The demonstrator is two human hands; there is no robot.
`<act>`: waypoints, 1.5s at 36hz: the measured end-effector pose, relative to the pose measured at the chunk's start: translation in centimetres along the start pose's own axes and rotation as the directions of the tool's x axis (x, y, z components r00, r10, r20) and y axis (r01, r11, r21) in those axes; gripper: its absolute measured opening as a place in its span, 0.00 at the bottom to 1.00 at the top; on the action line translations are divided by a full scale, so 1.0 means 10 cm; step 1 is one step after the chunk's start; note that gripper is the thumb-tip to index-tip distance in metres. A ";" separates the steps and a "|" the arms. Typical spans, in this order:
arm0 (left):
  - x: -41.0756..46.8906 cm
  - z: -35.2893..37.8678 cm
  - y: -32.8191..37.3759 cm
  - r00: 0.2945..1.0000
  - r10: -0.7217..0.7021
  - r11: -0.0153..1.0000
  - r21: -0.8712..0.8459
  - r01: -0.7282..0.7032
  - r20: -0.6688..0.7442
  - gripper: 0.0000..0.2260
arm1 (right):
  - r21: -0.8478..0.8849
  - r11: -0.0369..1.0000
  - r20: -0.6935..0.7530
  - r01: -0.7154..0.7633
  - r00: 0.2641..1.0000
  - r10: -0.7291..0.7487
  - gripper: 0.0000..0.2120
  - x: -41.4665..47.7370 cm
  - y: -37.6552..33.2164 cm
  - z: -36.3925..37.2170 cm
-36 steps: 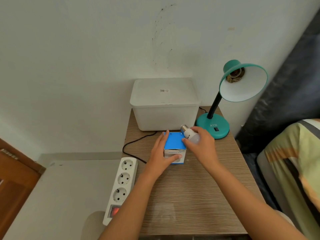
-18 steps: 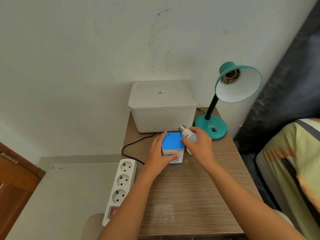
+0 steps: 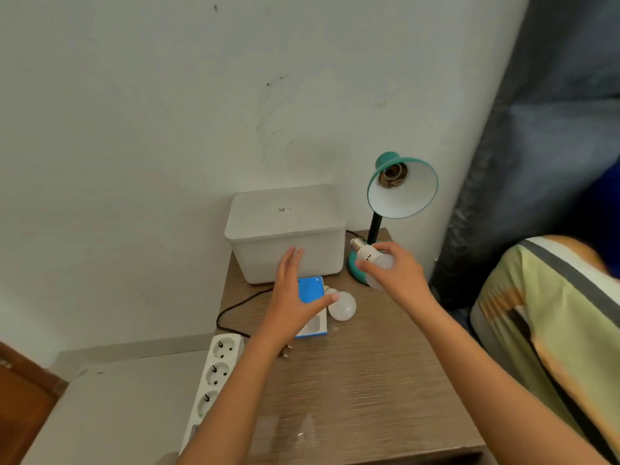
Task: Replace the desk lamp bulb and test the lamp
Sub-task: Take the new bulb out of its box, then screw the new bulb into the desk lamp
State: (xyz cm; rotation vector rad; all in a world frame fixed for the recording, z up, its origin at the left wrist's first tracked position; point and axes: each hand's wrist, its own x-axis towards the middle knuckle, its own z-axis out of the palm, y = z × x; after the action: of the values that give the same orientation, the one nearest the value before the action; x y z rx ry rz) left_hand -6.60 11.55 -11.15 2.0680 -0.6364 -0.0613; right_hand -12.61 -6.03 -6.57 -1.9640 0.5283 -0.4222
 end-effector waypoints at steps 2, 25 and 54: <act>0.14 0.00 0.24 0.997 0.071 0.997 0.009 -0.071 0.022 0.43 | 0.057 0.998 0.016 -0.037 0.999 0.036 0.24 0.07 -0.08 -0.17; 1.65 0.38 0.90 0.849 0.494 0.843 0.134 -0.520 0.190 0.44 | 0.078 0.976 -0.165 0.205 0.968 -0.190 0.22 0.98 -0.21 -0.52; 1.62 0.43 0.80 0.838 0.535 0.834 0.093 -0.544 0.110 0.43 | 0.334 0.942 -0.140 -0.009 0.988 0.059 0.22 0.98 -0.21 -0.44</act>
State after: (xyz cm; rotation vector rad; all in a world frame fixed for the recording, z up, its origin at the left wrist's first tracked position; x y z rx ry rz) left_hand 2.82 -2.66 -3.90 1.9302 -1.2844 0.2293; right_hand -6.21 -13.71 -2.19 -1.6038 0.5449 -0.5987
